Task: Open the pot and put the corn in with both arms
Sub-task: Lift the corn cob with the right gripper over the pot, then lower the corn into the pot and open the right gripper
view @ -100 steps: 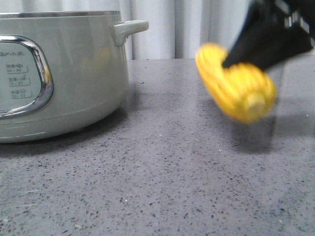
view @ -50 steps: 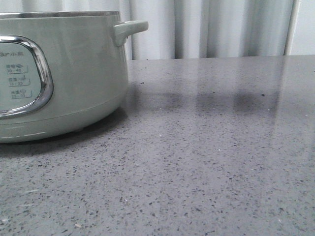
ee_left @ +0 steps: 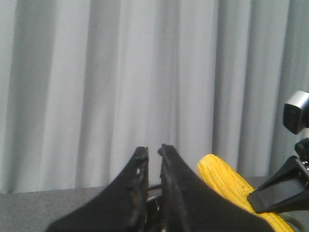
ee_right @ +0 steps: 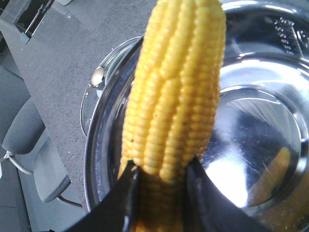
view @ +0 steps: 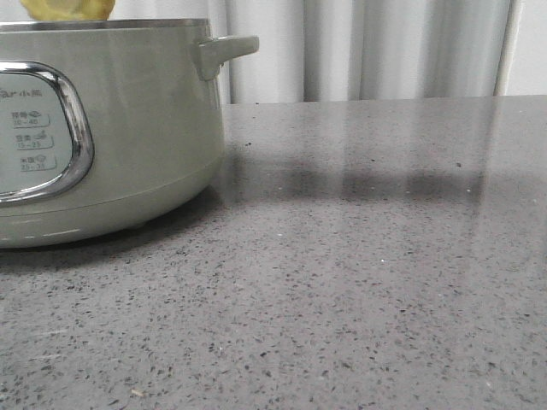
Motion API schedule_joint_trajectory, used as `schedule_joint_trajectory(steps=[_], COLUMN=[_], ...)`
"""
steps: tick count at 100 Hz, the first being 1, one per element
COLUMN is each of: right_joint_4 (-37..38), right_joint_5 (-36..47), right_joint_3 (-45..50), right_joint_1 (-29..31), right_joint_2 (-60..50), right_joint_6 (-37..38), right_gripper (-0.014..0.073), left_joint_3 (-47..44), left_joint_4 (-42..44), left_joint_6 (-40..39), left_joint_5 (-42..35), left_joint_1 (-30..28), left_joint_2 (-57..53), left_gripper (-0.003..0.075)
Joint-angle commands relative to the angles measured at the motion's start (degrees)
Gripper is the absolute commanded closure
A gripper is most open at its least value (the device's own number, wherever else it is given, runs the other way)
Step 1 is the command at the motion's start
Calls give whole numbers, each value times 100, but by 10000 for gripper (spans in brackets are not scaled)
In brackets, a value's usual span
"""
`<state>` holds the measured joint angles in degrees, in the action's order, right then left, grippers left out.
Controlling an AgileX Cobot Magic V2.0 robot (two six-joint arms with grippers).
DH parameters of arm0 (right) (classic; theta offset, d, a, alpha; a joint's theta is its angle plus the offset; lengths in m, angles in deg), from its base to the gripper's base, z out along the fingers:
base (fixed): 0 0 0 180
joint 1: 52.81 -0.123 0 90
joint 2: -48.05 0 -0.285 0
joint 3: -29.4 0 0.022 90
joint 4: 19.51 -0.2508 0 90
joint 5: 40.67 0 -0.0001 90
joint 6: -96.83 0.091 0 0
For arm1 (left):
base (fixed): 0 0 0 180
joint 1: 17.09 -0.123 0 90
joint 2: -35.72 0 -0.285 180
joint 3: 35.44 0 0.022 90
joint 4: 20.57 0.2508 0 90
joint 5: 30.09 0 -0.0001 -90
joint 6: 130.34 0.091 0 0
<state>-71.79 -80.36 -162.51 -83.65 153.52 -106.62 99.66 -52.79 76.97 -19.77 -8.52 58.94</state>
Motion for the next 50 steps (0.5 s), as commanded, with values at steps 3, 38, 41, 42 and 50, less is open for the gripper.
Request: schedule_joint_trajectory(steps=[3,38,41,42,50], right_joint_4=[-302,-268,-268,-268,-259], right_joint_5=[211,-658,-747,-777,-828], right_joint_3=[-199,-199,-188,-188,-80], right_joint_1=[-2,218,270,272,295], right_joint_2=[-261,-451,-521,-534,-774], right_joint_6=[-36,-36,-36,-36,-49], right_gripper=[560,39,55,66,162], left_joint_3=[158,158,158,158,158], left_joint_4=[-38,56,109,129,431], left_joint_6=[-11,-11,-11,-11,-11], left_joint_5=[-17,510,558,590,787], left_joint_1=[34,137,162,175,239], left_joint_2=[5,-302,-359,-372,-522], left_gripper=[741,741,741,741,741])
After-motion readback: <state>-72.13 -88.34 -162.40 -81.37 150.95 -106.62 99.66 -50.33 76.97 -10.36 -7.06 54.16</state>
